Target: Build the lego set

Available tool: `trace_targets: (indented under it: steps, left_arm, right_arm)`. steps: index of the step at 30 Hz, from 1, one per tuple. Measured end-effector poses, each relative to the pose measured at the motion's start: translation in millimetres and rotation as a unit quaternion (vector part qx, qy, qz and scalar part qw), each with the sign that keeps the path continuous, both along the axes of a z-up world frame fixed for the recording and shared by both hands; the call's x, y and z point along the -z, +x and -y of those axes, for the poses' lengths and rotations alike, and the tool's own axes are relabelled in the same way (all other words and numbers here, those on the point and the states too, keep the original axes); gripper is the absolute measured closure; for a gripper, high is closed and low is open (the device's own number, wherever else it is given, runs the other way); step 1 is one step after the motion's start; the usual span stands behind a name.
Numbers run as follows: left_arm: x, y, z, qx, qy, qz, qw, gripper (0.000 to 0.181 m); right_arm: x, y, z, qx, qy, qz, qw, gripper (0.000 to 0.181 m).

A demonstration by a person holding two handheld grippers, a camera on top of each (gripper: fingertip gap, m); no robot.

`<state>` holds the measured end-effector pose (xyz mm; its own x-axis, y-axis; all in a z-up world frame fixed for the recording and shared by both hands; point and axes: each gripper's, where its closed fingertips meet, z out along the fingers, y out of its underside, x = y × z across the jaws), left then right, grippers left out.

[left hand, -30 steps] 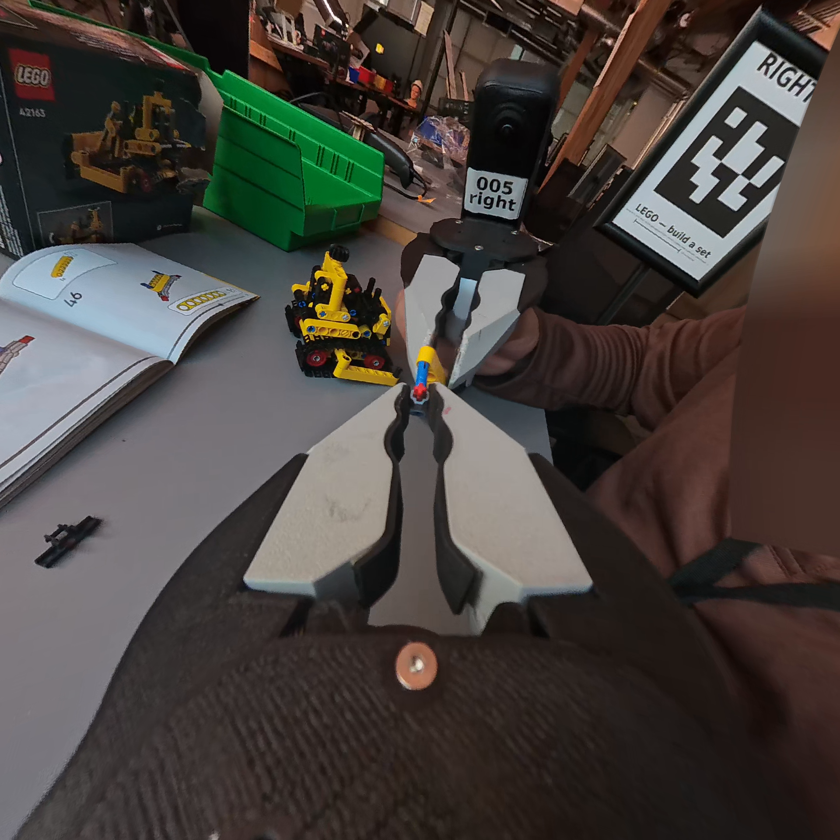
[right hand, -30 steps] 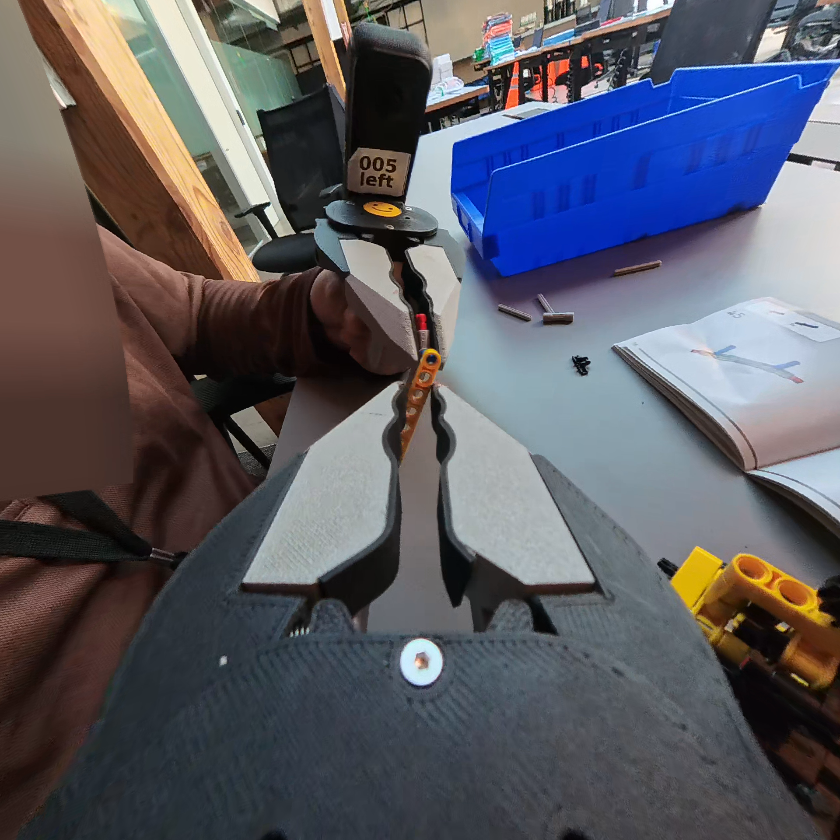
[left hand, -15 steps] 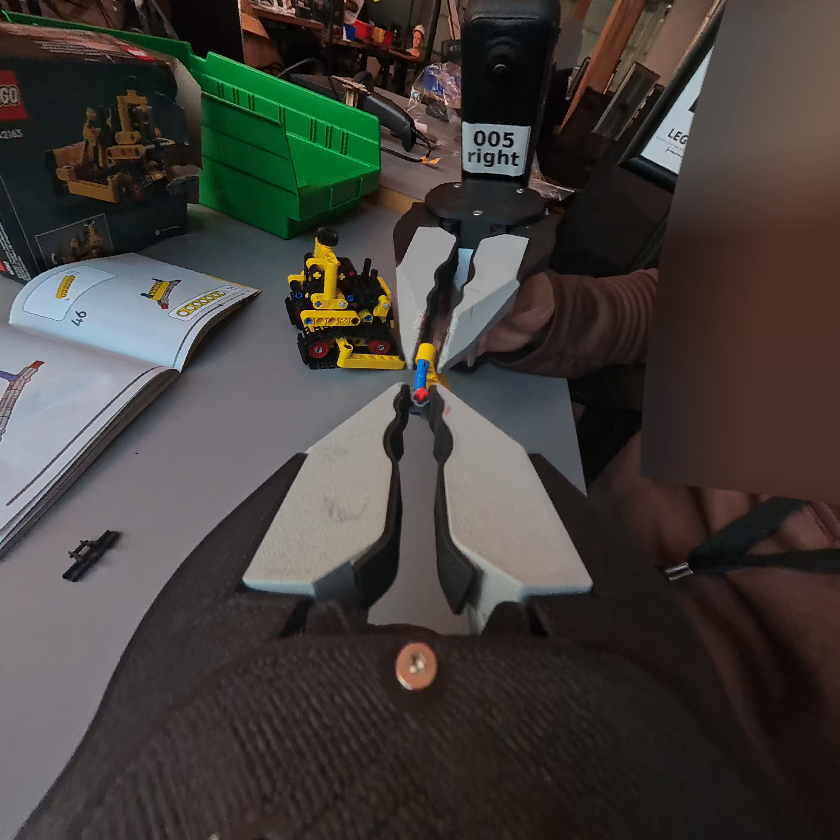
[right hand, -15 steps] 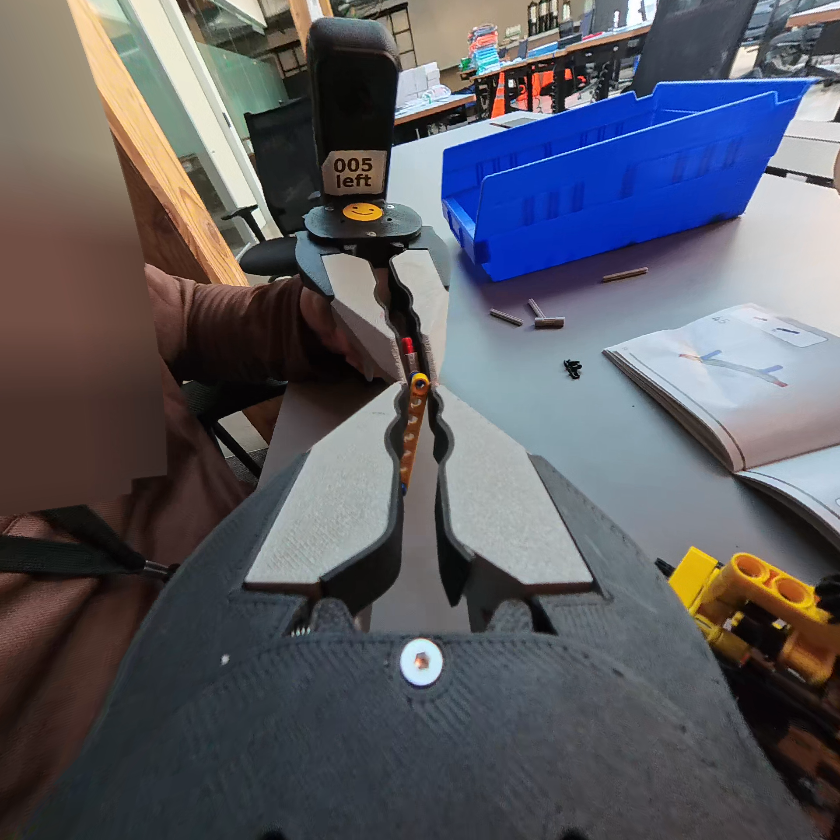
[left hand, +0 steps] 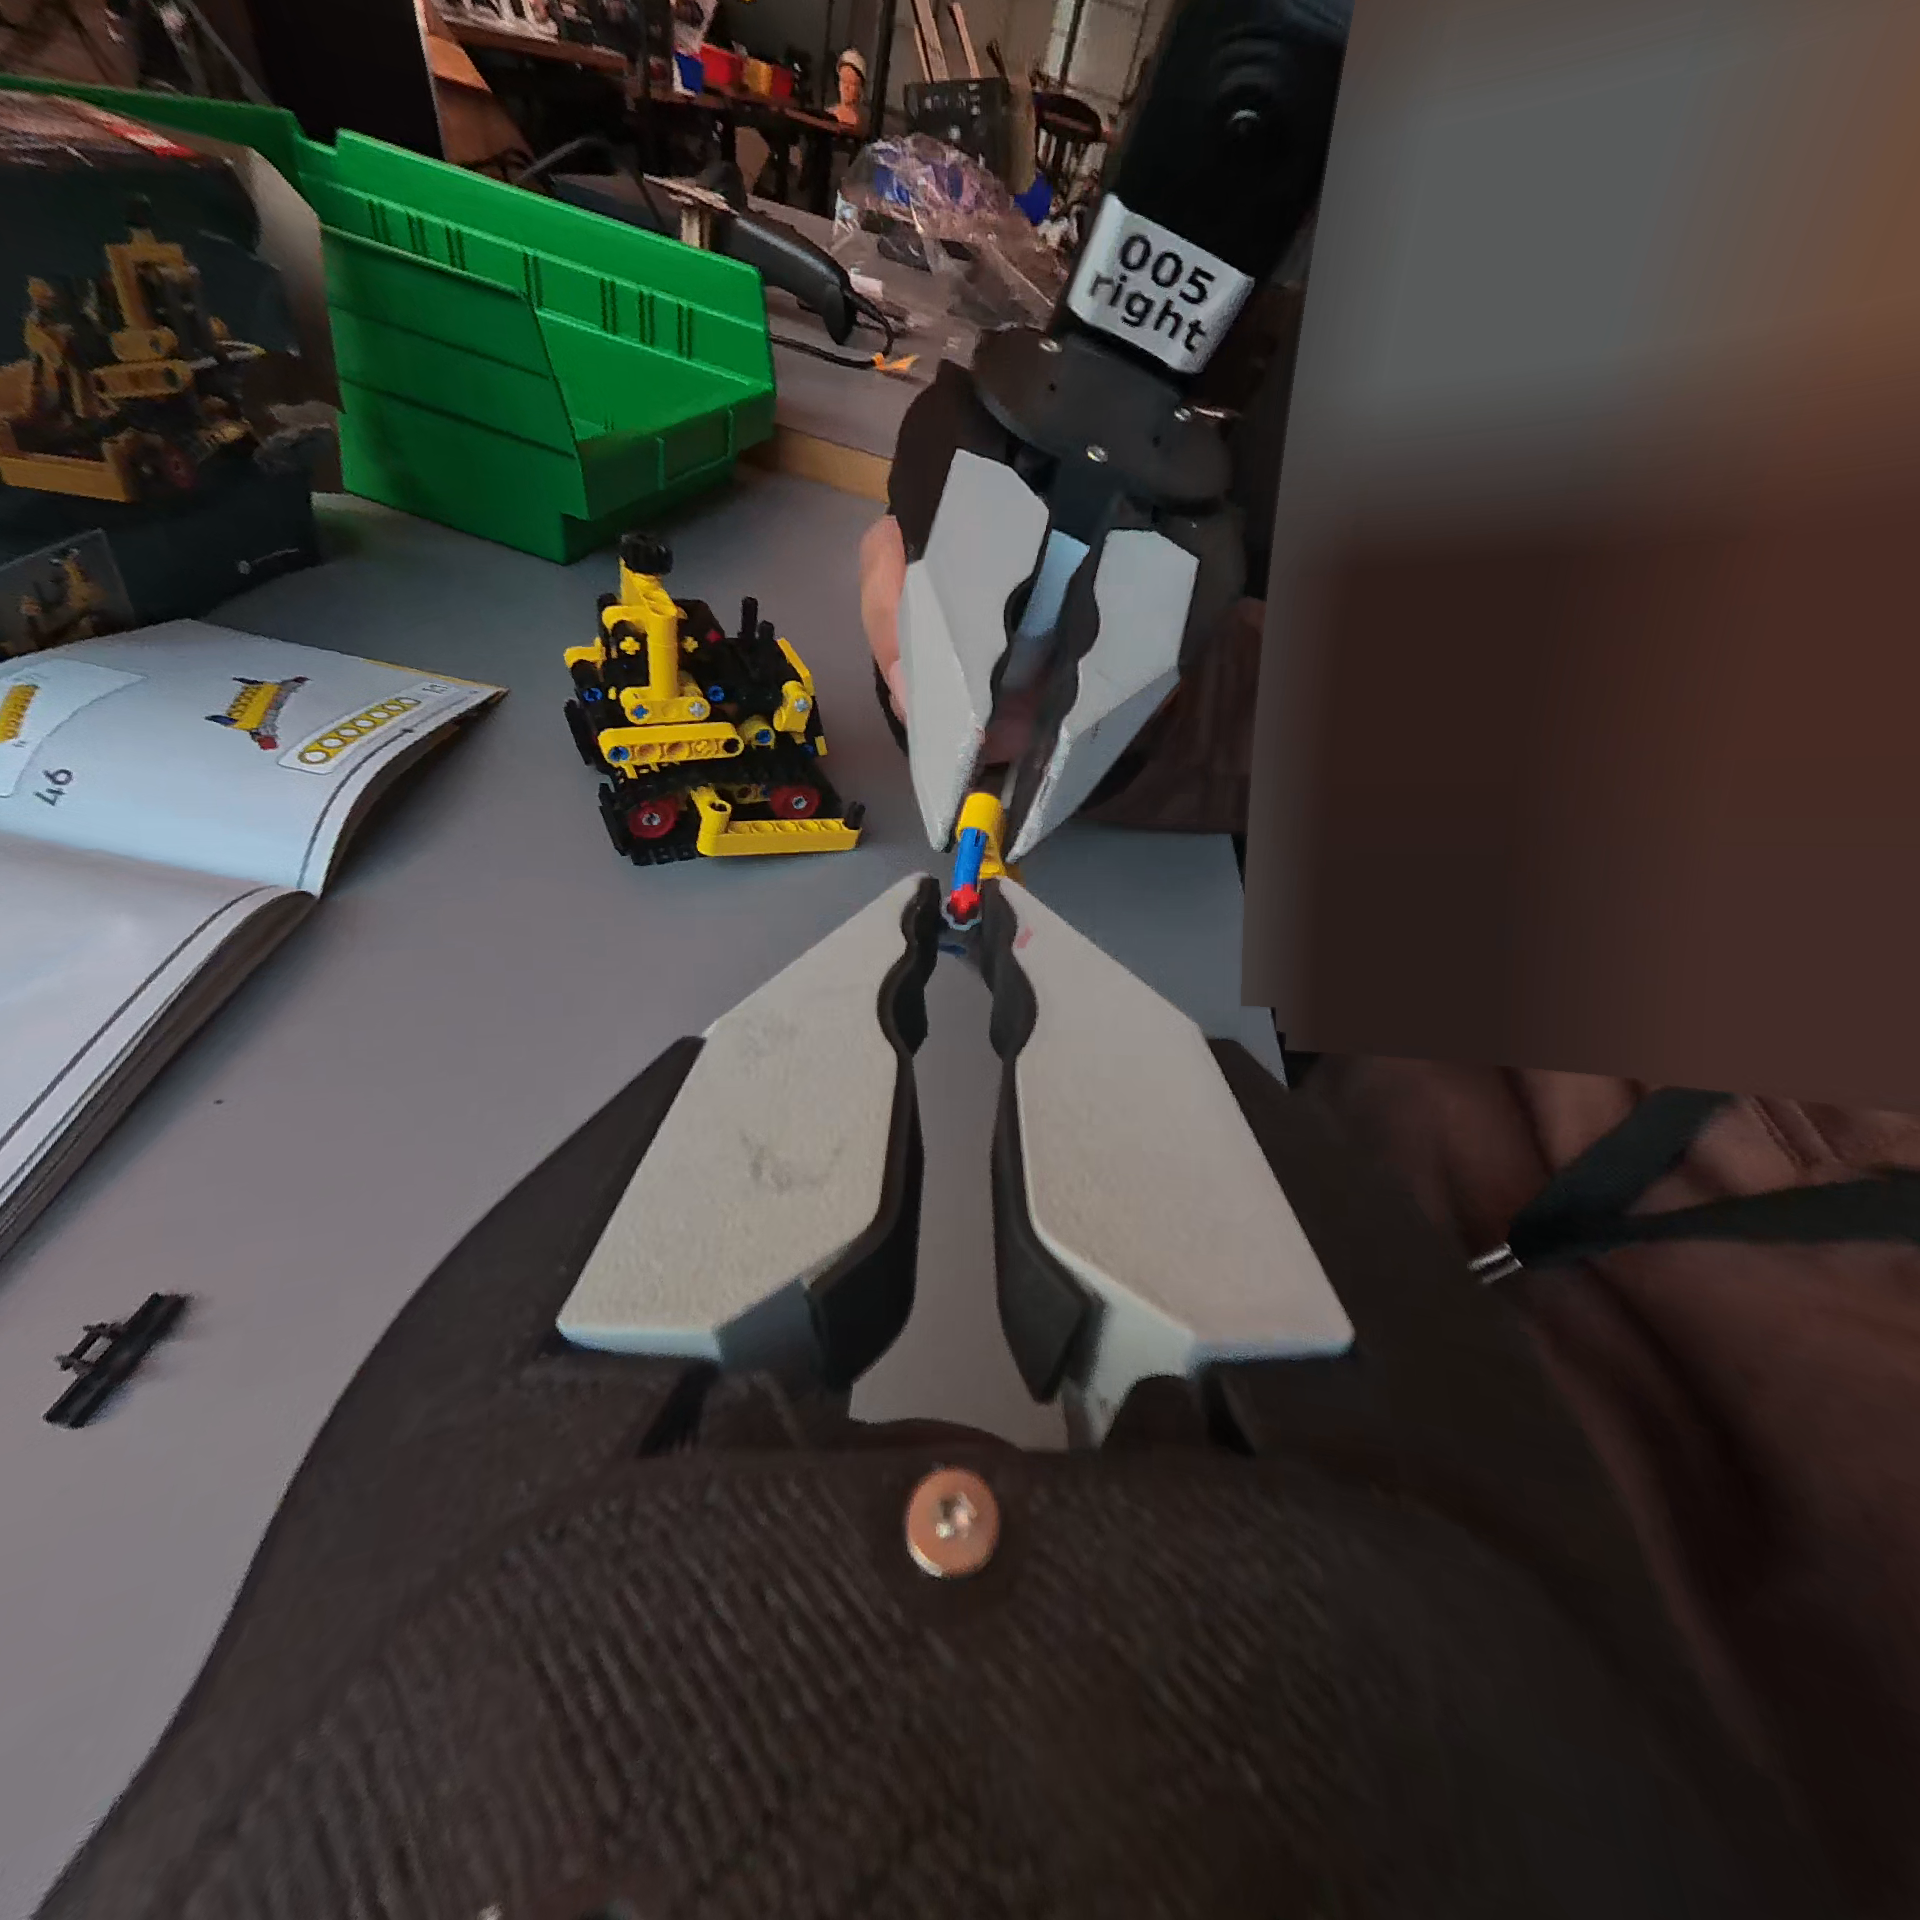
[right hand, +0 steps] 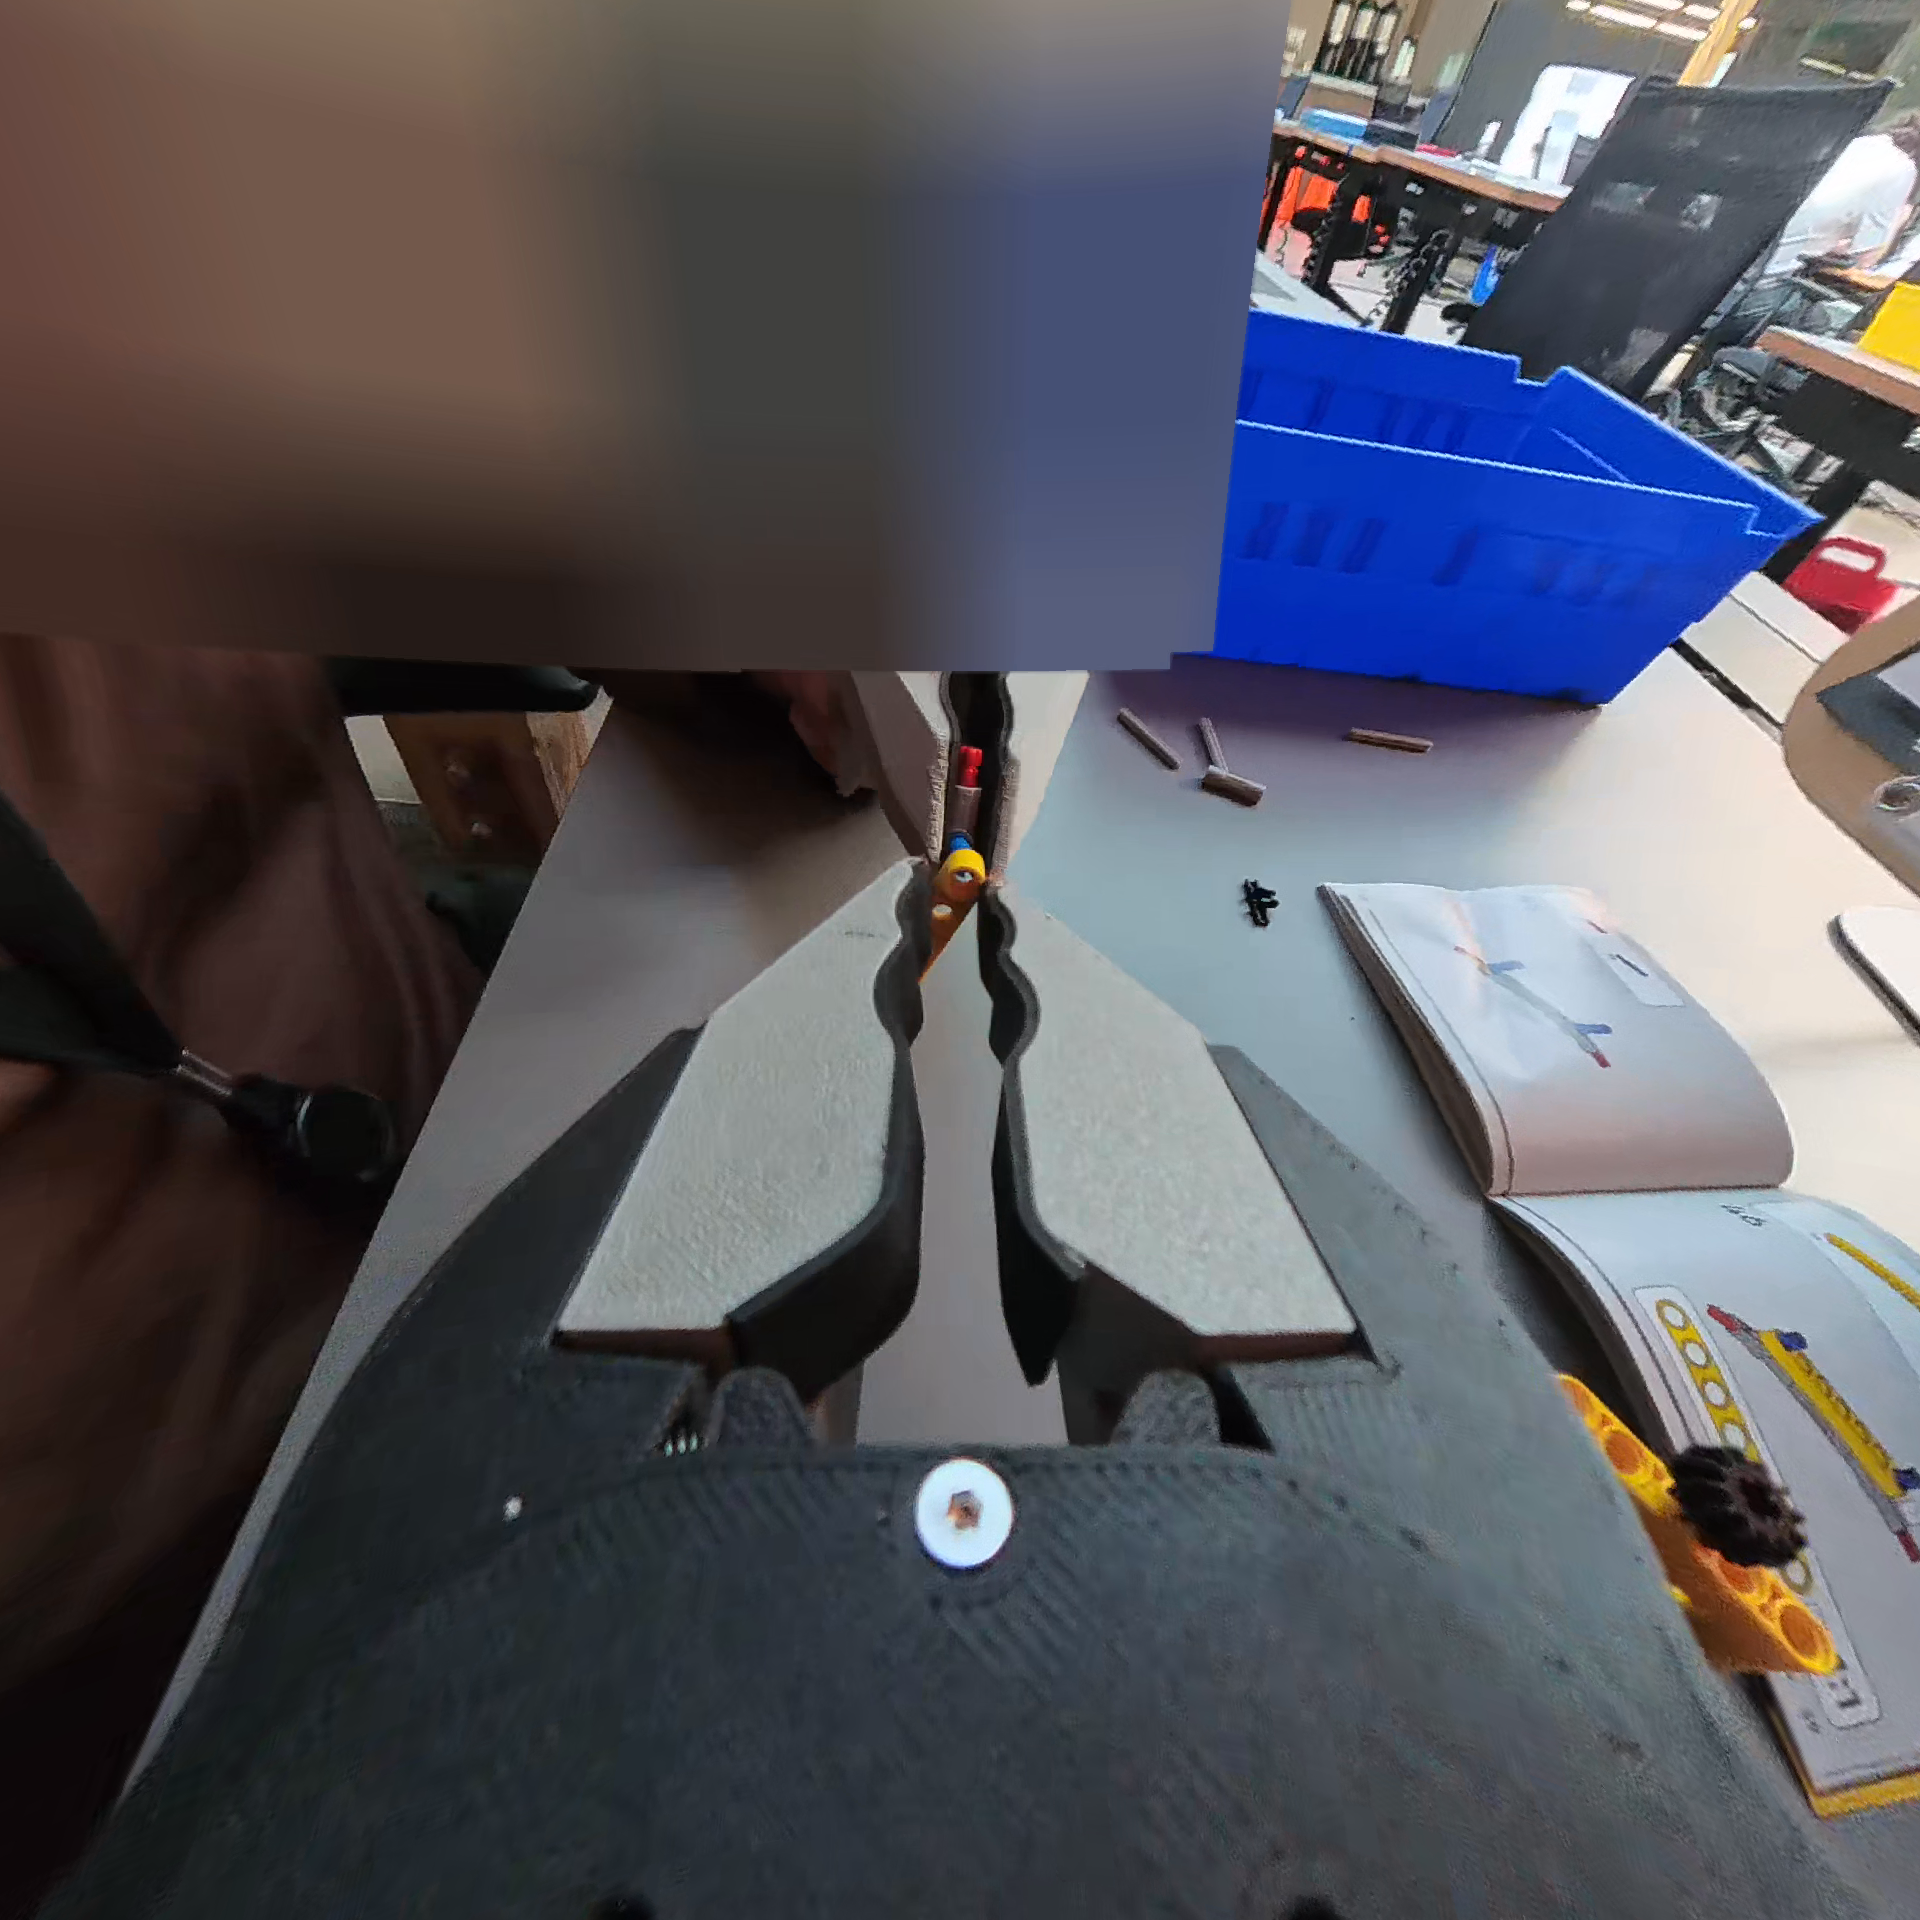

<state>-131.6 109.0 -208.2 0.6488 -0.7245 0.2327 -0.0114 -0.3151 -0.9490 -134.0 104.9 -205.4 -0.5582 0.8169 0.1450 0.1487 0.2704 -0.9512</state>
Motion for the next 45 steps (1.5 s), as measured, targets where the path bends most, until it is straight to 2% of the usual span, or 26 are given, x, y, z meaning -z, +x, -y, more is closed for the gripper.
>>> trace_targets:
  steps: [5,8,10,16,18,20,22,25,27,30,32,34,36,40,45]
  left_arm:
    - [11.2,11.7,12.6,0.052,-0.009,-0.046,0.998,0.176]
    - [17.1,13.6,13.4,0.062,-0.023,-0.06,0.996,0.176]
    - [31.4,12.5,12.6,0.06,-0.036,-0.116,0.991,0.177]
    - [43.2,14.9,12.2,0.056,-0.029,-0.175,0.982,0.177]
    - [33.3,9.2,4.1,0.022,-0.009,-0.15,0.988,0.175]
    - [9.9,7.2,2.8,0.004,0.022,-0.075,0.997,0.175]
    - [10.3,1.8,0.7,-0.017,0.027,-0.079,0.996,0.176]
    - [12.2,0.1,-3.1,-0.034,0.03,-0.094,0.995,0.177]
    - [7.4,-0.8,-3.0,-0.031,0.016,-0.057,0.998,0.18]
    - [0.6,-3.9,0.3,-0.006,-0.028,0.022,0.999,0.181]
    - [-1.4,-11.5,-1.3,-0.007,-0.047,0.04,0.998,0.181]
    - [-3.9,-14.6,-0.1,0.004,-0.05,0.032,0.998,0.181]
    - [1.4,-9.3,3.5,0.026,-0.068,0.003,0.997,0.18]
    - [24.3,4.2,6.3,0.054,-0.091,-0.073,0.992,0.18]
    - [36.6,5.3,5.2,0.057,-0.101,-0.088,0.989,0.18]
  right_arm:
    - [9.3,11.4,11.2,-0.048,0.02,0.012,0.999,0.176]
    - [15.9,13.9,12.4,-0.056,0.037,0.022,0.998,0.176]
    - [30.9,13.2,11.5,-0.046,0.087,0.039,0.994,0.175]
    - [32.5,11.8,16.2,-0.052,0.099,0.036,0.993,0.176]
    - [26.6,6.1,9.1,-0.026,0.065,0.034,0.997,0.177]
    - [11.8,4.6,3.3,-0.019,0.0,0.026,0.999,0.177]
    - [11.0,2.6,-2.8,-0.015,-0.074,0.066,0.995,0.177]
    - [17.0,1.3,-5.9,-0.016,-0.137,0.107,0.985,0.177]
    - [16.6,1.1,-8.9,-0.01,-0.128,0.101,0.987,0.177]
    - [15.0,2.0,-8.4,-0.002,-0.063,0.061,0.996,0.177]
    - [13.1,6.1,-0.6,-0.019,-0.018,0.037,0.999,0.177]
    - [12.9,6.1,1.8,-0.016,0.022,0.014,1.0,0.177]
    - [18.4,5.5,3.0,-0.014,0.043,0.024,0.999,0.177]
    - [23.0,4.3,5.5,-0.017,0.048,0.035,0.998,0.177]
    - [32.7,3.7,5.4,-0.017,0.037,0.062,0.997,0.178]
